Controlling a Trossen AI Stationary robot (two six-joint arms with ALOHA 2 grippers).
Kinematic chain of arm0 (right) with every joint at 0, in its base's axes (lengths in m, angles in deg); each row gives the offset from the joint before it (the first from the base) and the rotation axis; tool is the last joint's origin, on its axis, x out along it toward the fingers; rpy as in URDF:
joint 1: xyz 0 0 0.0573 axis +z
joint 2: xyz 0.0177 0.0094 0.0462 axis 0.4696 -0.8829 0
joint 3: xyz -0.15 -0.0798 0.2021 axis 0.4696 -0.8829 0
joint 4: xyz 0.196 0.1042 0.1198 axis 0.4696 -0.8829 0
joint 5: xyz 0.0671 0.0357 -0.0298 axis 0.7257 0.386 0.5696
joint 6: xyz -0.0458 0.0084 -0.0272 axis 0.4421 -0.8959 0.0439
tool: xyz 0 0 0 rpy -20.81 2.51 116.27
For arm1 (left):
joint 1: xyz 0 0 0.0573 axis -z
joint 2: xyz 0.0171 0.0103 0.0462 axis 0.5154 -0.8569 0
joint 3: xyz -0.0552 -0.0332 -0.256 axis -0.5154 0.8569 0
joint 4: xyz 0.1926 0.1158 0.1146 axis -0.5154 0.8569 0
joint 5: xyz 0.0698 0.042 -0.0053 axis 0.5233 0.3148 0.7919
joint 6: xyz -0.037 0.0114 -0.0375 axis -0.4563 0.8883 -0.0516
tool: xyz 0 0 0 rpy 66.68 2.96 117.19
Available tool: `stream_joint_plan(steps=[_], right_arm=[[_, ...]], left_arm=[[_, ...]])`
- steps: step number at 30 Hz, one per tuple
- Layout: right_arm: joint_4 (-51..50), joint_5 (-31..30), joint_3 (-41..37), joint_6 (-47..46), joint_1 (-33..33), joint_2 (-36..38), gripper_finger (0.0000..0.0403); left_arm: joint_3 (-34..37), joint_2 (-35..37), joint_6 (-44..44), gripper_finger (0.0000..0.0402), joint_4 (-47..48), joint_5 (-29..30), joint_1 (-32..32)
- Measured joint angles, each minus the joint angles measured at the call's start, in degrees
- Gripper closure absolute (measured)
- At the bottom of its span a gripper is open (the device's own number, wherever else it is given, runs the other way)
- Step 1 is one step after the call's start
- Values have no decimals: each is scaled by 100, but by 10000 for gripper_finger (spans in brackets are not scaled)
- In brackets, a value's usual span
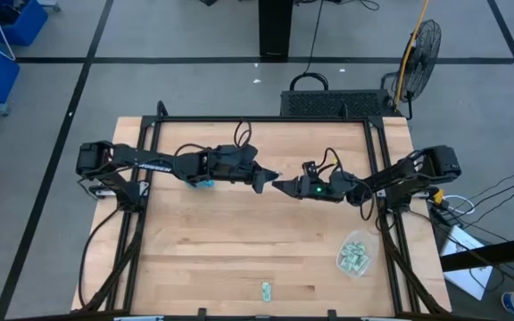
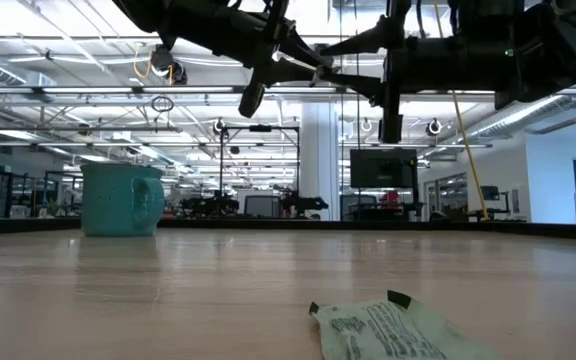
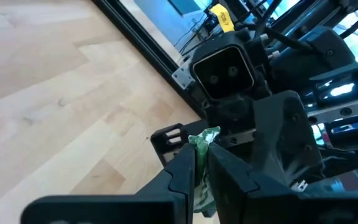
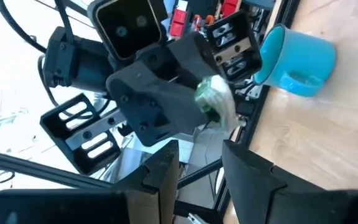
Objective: Pick and place Stevia / Truvia into bins
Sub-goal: Put the truvia packet into the transparent container
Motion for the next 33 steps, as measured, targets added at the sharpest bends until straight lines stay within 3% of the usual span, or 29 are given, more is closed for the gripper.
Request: stream_joint_plan(steps=[13,23,33], right_arm=[[-207,-133,-2,418,-37,-4,284],[-9,-11,-7,433,-32,-9,284],[150,79,-13,417,-32,-11,284]], left_arm=[[0,0,3,389,-62,-178,146],[0,10,-2,341,-76,-174,229],[-2,20,28,351,-95,-243,340]])
